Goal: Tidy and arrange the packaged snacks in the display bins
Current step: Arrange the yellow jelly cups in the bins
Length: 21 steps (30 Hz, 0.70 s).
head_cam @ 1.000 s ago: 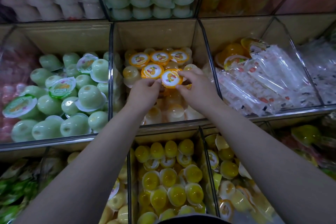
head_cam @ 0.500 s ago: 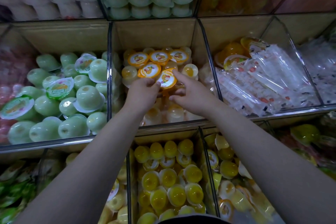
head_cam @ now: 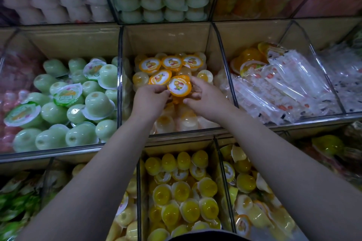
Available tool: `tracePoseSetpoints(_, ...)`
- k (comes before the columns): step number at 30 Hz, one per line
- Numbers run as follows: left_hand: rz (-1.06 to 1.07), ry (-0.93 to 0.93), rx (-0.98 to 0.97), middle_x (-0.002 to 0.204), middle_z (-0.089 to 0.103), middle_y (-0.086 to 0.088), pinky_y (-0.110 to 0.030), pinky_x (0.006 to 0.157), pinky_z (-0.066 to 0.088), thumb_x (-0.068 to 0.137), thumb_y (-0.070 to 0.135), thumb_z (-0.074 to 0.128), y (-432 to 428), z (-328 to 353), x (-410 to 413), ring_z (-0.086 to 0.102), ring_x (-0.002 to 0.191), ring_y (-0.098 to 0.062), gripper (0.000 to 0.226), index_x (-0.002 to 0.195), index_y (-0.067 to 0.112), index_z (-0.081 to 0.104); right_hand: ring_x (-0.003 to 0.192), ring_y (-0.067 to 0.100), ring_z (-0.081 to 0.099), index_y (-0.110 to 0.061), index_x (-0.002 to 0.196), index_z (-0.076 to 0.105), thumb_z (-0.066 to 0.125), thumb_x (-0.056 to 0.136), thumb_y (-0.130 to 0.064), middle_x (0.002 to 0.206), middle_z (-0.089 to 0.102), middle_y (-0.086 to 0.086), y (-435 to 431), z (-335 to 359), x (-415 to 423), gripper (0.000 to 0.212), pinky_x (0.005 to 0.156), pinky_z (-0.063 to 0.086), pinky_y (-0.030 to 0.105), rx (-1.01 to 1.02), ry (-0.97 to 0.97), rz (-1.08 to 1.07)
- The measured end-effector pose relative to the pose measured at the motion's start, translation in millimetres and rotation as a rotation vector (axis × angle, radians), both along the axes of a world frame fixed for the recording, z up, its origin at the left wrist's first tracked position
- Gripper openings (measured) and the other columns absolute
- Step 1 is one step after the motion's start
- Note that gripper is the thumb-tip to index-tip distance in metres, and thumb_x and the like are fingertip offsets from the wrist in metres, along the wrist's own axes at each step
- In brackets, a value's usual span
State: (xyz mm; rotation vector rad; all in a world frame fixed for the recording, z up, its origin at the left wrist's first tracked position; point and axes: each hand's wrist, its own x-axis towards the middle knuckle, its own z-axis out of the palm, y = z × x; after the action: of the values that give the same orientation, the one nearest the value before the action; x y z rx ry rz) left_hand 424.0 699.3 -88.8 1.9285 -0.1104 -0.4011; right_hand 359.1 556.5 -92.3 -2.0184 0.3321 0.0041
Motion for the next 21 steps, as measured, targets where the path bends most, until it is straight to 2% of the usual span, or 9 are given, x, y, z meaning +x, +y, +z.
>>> tracePoseSetpoints(2,0.002,-0.001,0.007,0.092,0.073,-0.003,-0.033,0.081,0.059,0.095,0.014,0.057,1,0,0,0.07,0.091,-0.016,0.017,0.1,0.019,0.073,0.113,-0.001,0.049,-0.025,0.143,0.043,0.065,0.091,-0.015,0.119,0.052,-0.014,-1,2,-2,0.057,0.081,0.04,0.006,-0.074,-0.03,-0.027)
tracePoseSetpoints(4,-0.001,-0.005,0.02,0.092,0.073,-0.003,-0.032,0.075,0.059,0.096,0.016,0.057,1,1,-1,0.07,0.09,-0.016,0.017,0.098,0.017,0.073,0.111,-0.003,0.049,-0.026,0.14,0.048,0.064,0.092,-0.019,0.12,0.055,-0.015,-3,2,-3,0.051,0.072,0.034,0.002,-0.143,-0.051,-0.05)
tracePoseSetpoints(5,0.002,-0.004,0.025,0.091,0.073,-0.002,-0.029,0.068,0.058,0.097,0.017,0.056,1,1,-2,0.07,0.089,-0.016,0.017,0.095,0.017,0.073,0.113,-0.002,0.05,-0.025,0.138,0.05,0.064,0.092,-0.022,0.124,0.057,-0.013,-2,2,-2,0.049,0.074,0.035,0.004,-0.159,-0.06,-0.064)
tracePoseSetpoints(7,0.036,0.003,0.012,0.087,0.073,-0.002,-0.025,0.06,0.054,0.098,0.019,0.054,2,3,-5,0.071,0.084,-0.015,0.022,0.084,0.019,0.071,0.118,0.004,0.053,-0.022,0.137,0.053,0.062,0.093,-0.026,0.13,0.059,-0.007,-2,2,-2,0.046,0.087,0.045,0.016,-0.138,-0.085,-0.106)
tracePoseSetpoints(9,0.083,0.012,-0.034,0.084,0.074,-0.002,-0.029,0.066,0.058,0.098,0.019,0.052,5,6,-9,0.072,0.08,-0.015,0.027,0.077,0.021,0.068,0.122,0.009,0.053,-0.018,0.137,0.054,0.059,0.095,-0.029,0.133,0.059,-0.002,-1,5,-3,0.044,0.1,0.046,0.028,-0.085,-0.118,-0.145)
tracePoseSetpoints(14,0.178,0.07,-0.215,0.087,0.075,-0.001,-0.03,0.076,0.059,0.099,0.019,0.047,5,17,-17,0.073,0.081,-0.011,0.023,0.094,0.016,0.07,0.118,0.007,0.053,-0.016,0.135,0.055,0.051,0.099,-0.036,0.128,0.058,-0.003,2,16,-10,0.041,0.095,0.044,0.017,0.075,-0.185,-0.186)
tracePoseSetpoints(18,0.168,0.12,-0.417,0.102,0.073,0.003,-0.024,0.083,0.055,0.101,0.023,0.046,2,26,-31,0.07,0.094,-0.006,0.024,0.109,0.017,0.068,0.125,0.012,0.052,-0.016,0.136,0.052,0.042,0.098,-0.048,0.128,0.058,-0.005,9,21,-19,0.051,0.109,0.041,0.037,0.255,-0.223,-0.2)
tracePoseSetpoints(21,0.114,0.149,-0.524,0.111,0.07,0.006,-0.022,0.086,0.051,0.103,0.027,0.041,-1,30,-41,0.066,0.104,-0.004,0.026,0.11,0.022,0.065,0.126,0.01,0.052,-0.02,0.133,0.054,0.039,0.089,-0.058,0.128,0.059,-0.008,15,26,-28,0.06,0.107,0.04,0.031,0.3,-0.239,-0.198)
